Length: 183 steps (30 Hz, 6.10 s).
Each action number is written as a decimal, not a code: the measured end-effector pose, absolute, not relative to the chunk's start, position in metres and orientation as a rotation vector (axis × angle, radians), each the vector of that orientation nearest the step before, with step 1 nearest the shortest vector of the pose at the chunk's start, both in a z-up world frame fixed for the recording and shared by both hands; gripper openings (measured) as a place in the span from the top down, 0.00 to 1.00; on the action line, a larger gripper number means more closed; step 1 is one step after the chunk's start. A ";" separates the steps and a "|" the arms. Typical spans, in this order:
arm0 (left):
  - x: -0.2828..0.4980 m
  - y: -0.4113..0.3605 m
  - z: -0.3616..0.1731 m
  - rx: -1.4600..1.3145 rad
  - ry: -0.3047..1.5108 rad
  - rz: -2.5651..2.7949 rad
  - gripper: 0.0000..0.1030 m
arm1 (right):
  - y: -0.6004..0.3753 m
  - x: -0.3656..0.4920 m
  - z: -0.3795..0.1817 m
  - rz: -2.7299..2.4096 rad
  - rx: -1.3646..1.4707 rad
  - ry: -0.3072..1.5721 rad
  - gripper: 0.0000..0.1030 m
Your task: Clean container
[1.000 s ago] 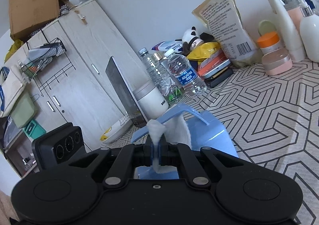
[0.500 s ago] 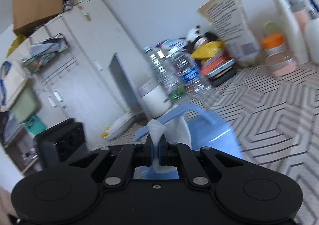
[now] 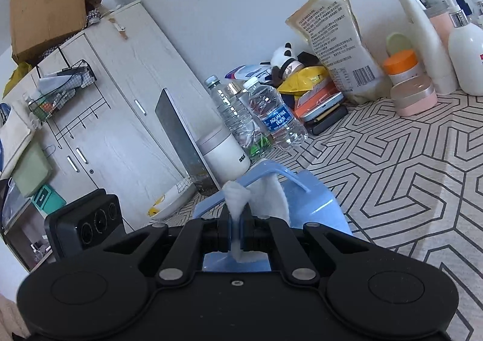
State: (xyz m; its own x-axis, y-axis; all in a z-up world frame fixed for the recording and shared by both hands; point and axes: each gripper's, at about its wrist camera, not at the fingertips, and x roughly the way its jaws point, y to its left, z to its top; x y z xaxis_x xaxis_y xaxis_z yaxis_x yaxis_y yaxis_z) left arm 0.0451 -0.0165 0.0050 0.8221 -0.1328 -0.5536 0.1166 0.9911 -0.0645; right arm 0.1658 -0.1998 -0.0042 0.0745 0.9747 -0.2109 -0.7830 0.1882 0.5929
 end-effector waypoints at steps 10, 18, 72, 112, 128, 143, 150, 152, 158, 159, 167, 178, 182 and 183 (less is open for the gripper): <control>0.044 -0.019 0.005 -0.029 0.592 -0.133 0.27 | -0.200 0.169 -0.005 1.365 0.366 0.643 0.96; 0.044 -0.018 0.006 -0.029 0.592 -0.133 0.27 | -0.200 0.170 -0.006 1.366 0.366 0.642 0.96; 0.046 -0.016 0.005 -0.030 0.592 -0.135 0.26 | -0.198 0.167 -0.002 1.348 0.337 0.620 0.96; 0.045 -0.015 0.004 -0.037 0.588 -0.135 0.26 | -0.200 0.173 -0.007 1.352 0.400 0.650 0.97; 0.045 -0.015 0.004 -0.038 0.580 -0.134 0.27 | -0.196 0.169 -0.005 1.407 0.377 0.664 0.97; 0.044 -0.015 0.004 -0.032 0.580 -0.133 0.27 | -0.203 0.170 0.000 1.362 0.334 0.647 0.97; 0.044 -0.015 0.004 -0.040 0.581 -0.134 0.27 | -0.204 0.170 0.000 1.369 0.343 0.657 0.97; 0.044 -0.015 0.004 -0.044 0.582 -0.134 0.27 | -0.205 0.170 0.000 1.371 0.345 0.660 0.97; 0.046 -0.010 0.004 -0.042 0.582 -0.134 0.27 | -0.206 0.170 0.000 1.376 0.353 0.669 0.99; 0.046 -0.010 0.004 -0.040 0.581 -0.133 0.27 | -0.207 0.171 0.000 1.365 0.353 0.667 0.99; 0.048 -0.007 0.004 -0.038 0.582 -0.133 0.27 | -0.207 0.168 0.004 1.303 0.286 0.640 0.99; 0.050 -0.006 0.003 -0.035 0.581 -0.132 0.27 | -0.199 0.161 0.005 1.272 0.202 0.637 0.99; 0.051 -0.006 0.003 -0.033 0.582 -0.131 0.27 | -0.197 0.158 0.005 1.260 0.171 0.636 0.99; 0.051 -0.006 0.003 -0.032 0.582 -0.131 0.27 | -0.196 0.157 0.005 1.258 0.164 0.635 0.99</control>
